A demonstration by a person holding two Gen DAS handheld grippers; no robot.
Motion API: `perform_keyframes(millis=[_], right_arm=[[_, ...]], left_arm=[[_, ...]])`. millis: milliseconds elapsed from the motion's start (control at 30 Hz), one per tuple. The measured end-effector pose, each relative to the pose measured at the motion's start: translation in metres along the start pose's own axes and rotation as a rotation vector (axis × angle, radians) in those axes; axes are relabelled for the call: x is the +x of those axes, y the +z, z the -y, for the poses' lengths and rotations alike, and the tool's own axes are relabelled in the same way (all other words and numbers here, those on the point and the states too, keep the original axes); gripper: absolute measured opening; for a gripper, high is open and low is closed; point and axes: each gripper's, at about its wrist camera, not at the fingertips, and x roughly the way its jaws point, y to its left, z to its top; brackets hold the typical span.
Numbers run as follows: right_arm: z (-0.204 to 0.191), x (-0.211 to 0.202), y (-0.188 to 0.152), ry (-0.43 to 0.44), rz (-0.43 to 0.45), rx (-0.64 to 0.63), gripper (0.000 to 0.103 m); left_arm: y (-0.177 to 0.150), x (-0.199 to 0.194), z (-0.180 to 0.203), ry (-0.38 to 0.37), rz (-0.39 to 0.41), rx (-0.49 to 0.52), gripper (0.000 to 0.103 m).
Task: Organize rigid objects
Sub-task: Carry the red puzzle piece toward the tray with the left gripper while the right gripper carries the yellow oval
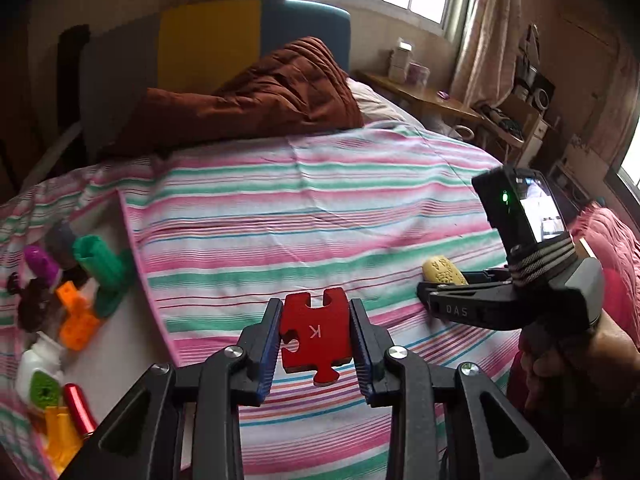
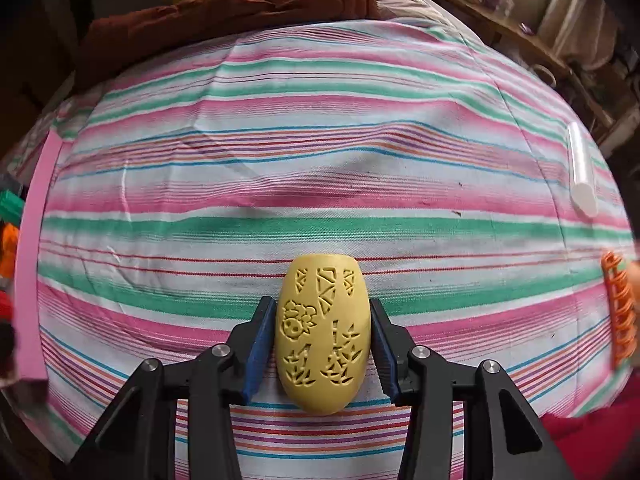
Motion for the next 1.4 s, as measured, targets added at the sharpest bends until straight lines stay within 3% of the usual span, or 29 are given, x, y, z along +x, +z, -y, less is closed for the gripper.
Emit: perform_keyframes(millis=[433,800,1100,1233,1400], right_arm=[[-0.019,-0.006,-0.015,-0.034,0.013,-0.048,0.045],[-0.019,0.000,-0.009,-0.055,0.023,-0.078,0.044],[-0.022,0.002,-0.006,-0.074,0.029,-0.103,0.044],[-0.022,0.003,-0.005,-0.077,0.029,-0.107,0.044],[-0.023,0.003,-0.005,-0.080,0.030,-0.113,0.044]], left_arm=[[-0.011,-0.035,-0.042,0.071,0.050,-0.079,0.032],[-0.026,-0.038,-0.076,0.100,0.025,-0.165,0.032],[-0.037,-0.052,-0.140,0.152,0.040,-0.326,0.032],[-0.040,-0.043,-0.161,0.099,0.005,-0.418,0.032],[-0.036,-0.020,-0.164,0.054,-0.042,-0.440,0.032]])
